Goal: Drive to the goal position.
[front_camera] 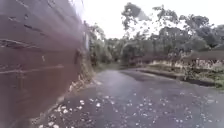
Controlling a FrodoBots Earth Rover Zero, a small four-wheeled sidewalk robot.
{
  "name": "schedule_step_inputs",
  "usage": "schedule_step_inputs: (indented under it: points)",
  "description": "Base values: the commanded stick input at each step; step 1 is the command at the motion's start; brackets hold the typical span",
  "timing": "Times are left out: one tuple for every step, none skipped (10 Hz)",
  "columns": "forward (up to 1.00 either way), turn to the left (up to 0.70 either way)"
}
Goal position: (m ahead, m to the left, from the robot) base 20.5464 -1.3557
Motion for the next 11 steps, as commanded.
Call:
schedule_step_inputs:
  points:
    - [0.45, 0.02]
    - [0.45, 0.02]
    - [0.45, 0.02]
    - [0.45, 0.02]
    - [0.45, 0.02]
    - [0.45, 0.02]
    - [0.45, 0.02]
    - [0.45, 0.02]
    - [0.45, 0.02]
    - [0.45, 0.02]
    - [0.45, 0.02]
